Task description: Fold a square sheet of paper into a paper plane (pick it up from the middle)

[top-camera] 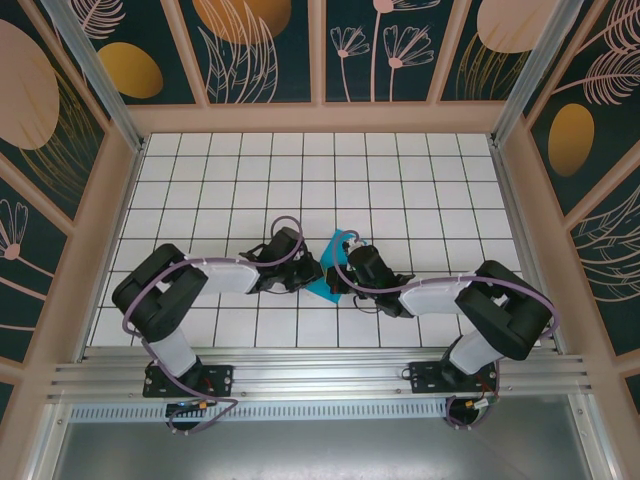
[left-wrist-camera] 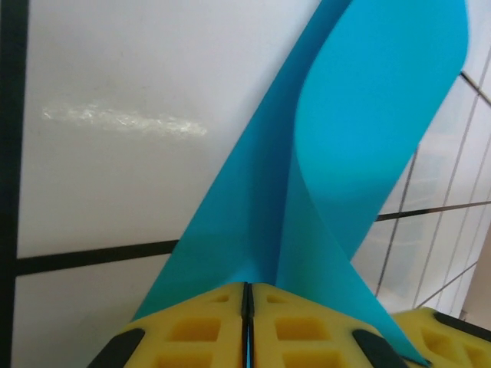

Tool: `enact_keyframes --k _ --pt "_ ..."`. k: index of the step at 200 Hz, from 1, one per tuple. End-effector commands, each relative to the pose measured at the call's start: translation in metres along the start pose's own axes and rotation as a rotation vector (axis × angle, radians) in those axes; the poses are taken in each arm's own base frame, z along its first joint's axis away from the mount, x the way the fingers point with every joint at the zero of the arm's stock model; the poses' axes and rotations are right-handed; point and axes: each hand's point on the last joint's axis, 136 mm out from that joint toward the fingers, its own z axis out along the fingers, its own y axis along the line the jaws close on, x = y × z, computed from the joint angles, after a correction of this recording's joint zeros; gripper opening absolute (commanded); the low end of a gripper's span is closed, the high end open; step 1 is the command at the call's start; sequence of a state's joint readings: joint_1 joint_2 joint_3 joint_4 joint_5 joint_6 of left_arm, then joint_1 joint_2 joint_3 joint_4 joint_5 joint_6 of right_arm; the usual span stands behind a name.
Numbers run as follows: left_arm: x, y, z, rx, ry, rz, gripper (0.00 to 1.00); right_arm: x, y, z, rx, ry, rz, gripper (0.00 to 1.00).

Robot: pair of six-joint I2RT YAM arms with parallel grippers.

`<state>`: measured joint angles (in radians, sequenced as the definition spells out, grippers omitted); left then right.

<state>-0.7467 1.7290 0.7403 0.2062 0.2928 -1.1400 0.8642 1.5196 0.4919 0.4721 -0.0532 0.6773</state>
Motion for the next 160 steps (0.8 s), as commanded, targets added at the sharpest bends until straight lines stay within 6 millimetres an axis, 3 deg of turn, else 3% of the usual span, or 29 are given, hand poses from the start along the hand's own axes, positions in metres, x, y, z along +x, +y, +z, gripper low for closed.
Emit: enact_keyframes --k 1,60,160 --pt "0.004 0.005 0.008 -0.024 0.016 0.015 0.11 0.007 -0.006 0.001 0.017 0.024 0.012 0.0" --pt "0.005 0.026 0.012 -0.099 0.017 0.021 0.12 0.01 -0.018 -0.005 -0.033 0.082 0.056 0.0" --pt "0.004 0.029 0.013 -0.122 0.017 0.032 0.12 0.002 -0.03 -0.007 -0.095 0.138 0.014 0.0"
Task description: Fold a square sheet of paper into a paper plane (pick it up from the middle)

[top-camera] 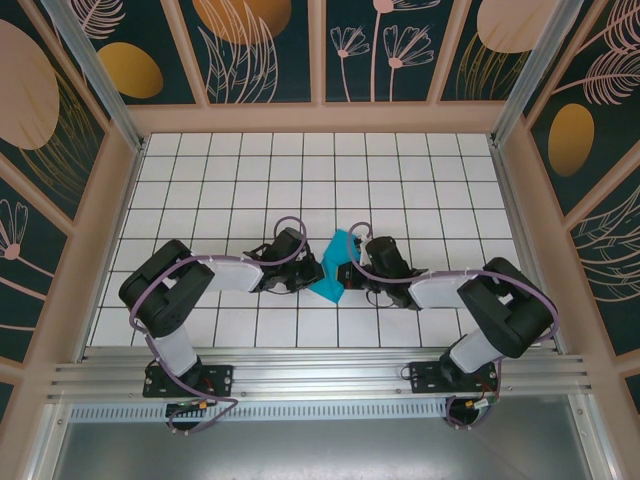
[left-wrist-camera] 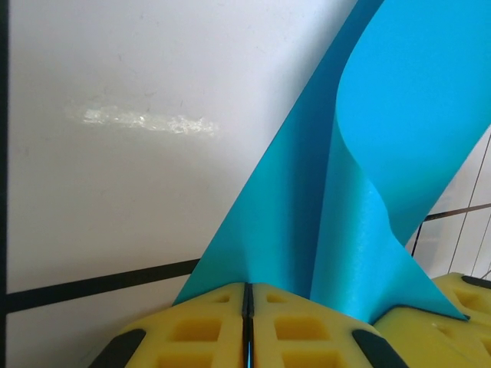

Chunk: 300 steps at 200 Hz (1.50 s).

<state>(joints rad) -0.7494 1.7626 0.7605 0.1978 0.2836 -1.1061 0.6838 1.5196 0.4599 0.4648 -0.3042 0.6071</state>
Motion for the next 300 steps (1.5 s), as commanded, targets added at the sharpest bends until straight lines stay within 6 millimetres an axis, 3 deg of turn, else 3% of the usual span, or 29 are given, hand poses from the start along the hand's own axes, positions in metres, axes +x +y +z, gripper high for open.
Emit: enact_keyframes --k 1,229,300 --pt "0.006 0.025 0.007 -0.099 0.016 0.003 0.12 0.008 -0.003 0.001 -0.026 0.054 -0.032 0.0" --pt "0.005 0.021 0.008 -0.096 0.024 0.024 0.15 -0.002 -0.02 0.014 -0.014 0.103 -0.067 0.0" --pt "-0.001 0.006 0.003 -0.063 0.003 0.042 0.18 0.004 -0.026 0.016 0.002 0.125 -0.065 0.01"
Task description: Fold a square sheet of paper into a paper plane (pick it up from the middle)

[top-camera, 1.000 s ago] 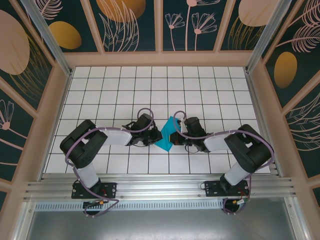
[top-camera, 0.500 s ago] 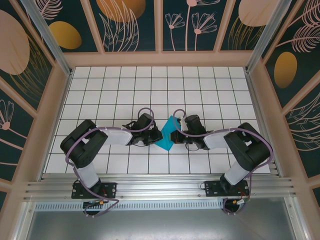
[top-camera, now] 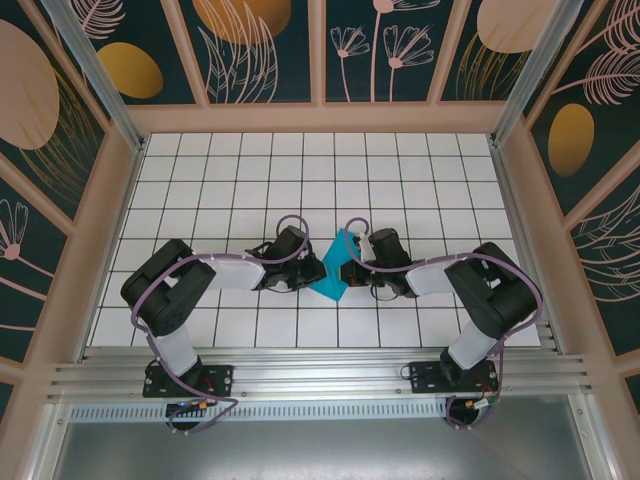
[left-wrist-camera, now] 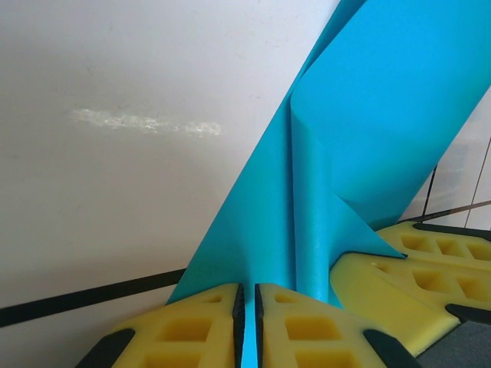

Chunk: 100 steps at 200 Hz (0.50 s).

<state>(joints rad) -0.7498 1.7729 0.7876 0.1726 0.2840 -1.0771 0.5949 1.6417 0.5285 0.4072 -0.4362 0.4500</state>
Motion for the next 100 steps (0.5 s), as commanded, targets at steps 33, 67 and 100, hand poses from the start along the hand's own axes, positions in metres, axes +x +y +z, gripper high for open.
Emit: enact_keyframes --k 33,67,100 --pt "-0.008 -0.009 -0.009 -0.007 -0.047 0.022 0.23 0.007 -0.009 0.005 0.02 0.035 -0.001 0.01" --pt "-0.023 -0.033 -0.027 0.059 -0.122 0.014 0.27 0.009 -0.011 0.007 0.027 0.043 -0.004 0.01" --pt "-0.031 -0.056 -0.028 0.135 -0.137 -0.012 0.25 0.011 -0.014 0.007 0.034 0.047 -0.002 0.01"
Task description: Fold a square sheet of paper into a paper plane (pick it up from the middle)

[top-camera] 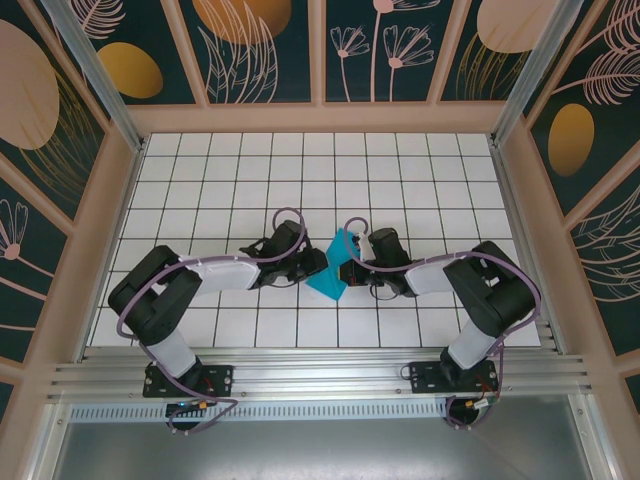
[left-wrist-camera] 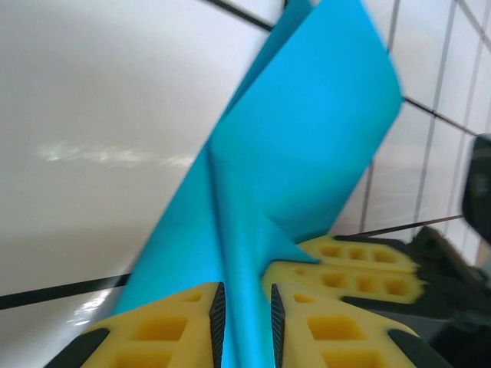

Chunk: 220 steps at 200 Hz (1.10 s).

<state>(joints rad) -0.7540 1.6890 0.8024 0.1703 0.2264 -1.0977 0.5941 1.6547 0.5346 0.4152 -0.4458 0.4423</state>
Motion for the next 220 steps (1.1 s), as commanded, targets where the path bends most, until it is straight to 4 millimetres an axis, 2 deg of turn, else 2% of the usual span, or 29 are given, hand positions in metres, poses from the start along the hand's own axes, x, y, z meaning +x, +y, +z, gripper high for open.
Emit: enact_keyframes --k 1,19,22,45,110,169,220 --pt "-0.015 -0.029 -0.004 0.08 -0.048 -0.021 0.25 0.012 -0.015 0.005 0.043 0.044 0.007 0.01" --pt "-0.019 -0.041 0.0 0.112 -0.047 -0.044 0.22 0.012 -0.015 0.005 0.045 0.041 0.01 0.01" --pt "-0.018 -0.035 0.007 0.095 -0.037 -0.052 0.21 0.012 -0.015 0.005 0.044 0.041 0.012 0.01" --pt "-0.019 -0.029 0.019 0.074 -0.034 -0.087 0.17 0.013 -0.015 0.006 0.043 0.042 0.013 0.01" --pt "-0.019 -0.027 0.035 0.086 -0.019 -0.1 0.16 0.013 -0.015 0.006 0.041 0.04 0.013 0.01" --pt "-0.008 0.0 0.046 0.017 0.008 -0.119 0.15 0.011 -0.012 0.005 0.029 0.038 0.015 0.02" --pt "-0.001 0.025 0.048 -0.058 0.012 -0.103 0.15 -0.001 -0.001 -0.002 0.021 0.013 0.024 0.11"
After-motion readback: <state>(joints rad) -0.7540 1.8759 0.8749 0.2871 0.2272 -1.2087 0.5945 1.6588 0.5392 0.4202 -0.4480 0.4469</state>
